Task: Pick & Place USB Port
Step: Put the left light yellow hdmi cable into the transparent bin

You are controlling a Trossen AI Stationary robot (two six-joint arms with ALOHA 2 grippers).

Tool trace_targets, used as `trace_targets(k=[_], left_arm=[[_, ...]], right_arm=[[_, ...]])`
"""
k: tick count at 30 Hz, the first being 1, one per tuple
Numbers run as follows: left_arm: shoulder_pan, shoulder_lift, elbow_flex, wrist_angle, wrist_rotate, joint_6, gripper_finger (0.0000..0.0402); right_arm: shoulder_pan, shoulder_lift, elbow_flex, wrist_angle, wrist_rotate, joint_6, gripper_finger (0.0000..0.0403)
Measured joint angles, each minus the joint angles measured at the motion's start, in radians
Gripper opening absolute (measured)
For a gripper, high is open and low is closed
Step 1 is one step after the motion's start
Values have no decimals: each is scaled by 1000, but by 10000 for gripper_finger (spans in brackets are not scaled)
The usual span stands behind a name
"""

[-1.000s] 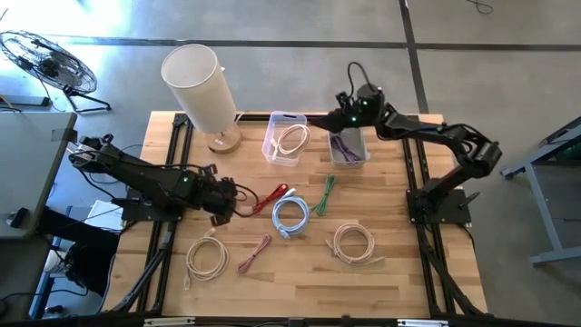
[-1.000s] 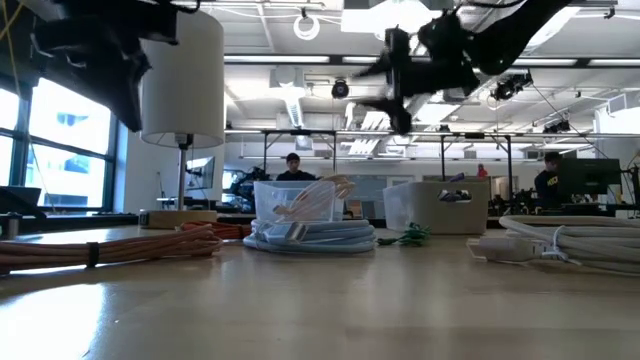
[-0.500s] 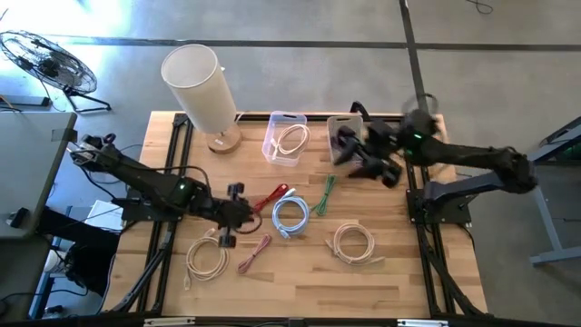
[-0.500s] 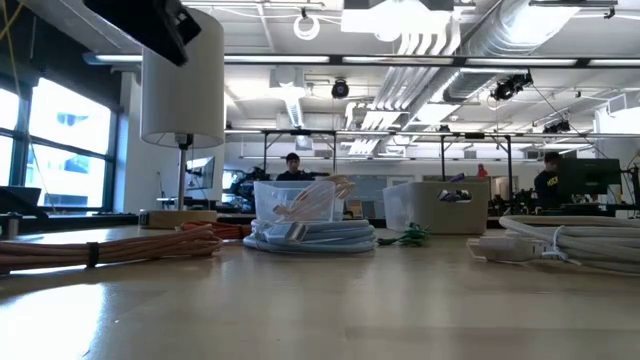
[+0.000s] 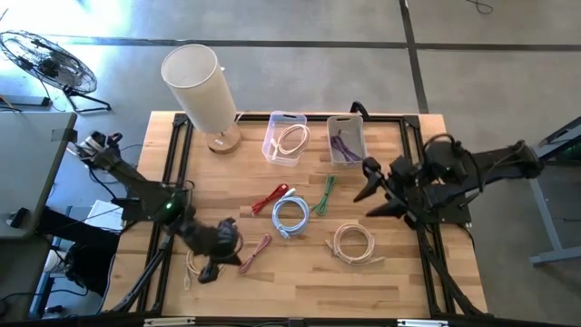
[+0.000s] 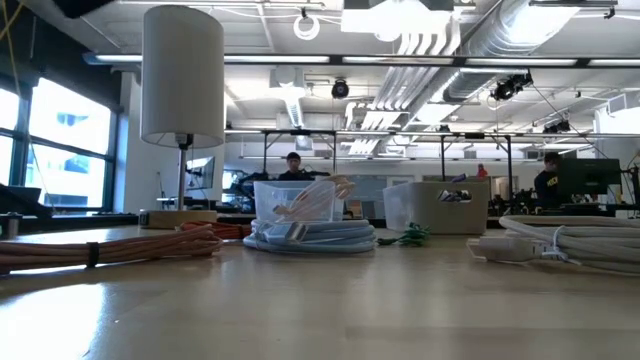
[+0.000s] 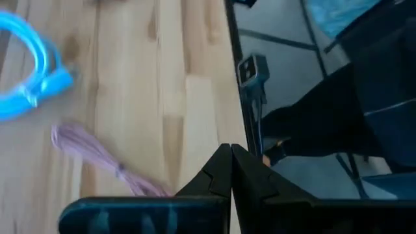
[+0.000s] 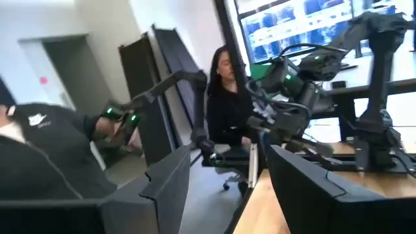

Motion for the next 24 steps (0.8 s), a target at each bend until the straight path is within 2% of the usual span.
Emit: trace_targets(k=[4, 9, 15, 22, 24], left_arm=[[-116, 0, 0, -65, -127, -178, 0], [-219, 5, 0, -145, -253, -387, 0], [-234, 32, 0, -234, -219, -482, 0], [-234, 46, 0, -297, -201, -487, 1], [-234, 49, 0, -335, -188, -532, 4]], right_arm=[[70, 4, 0, -11, 30, -42, 199], [99, 4, 0, -64, 26, -84, 199], [96, 3, 0, -152, 20, -90, 199], [96, 3, 0, -237, 12, -113, 199], [95, 3, 0, -257, 13, -113, 199]])
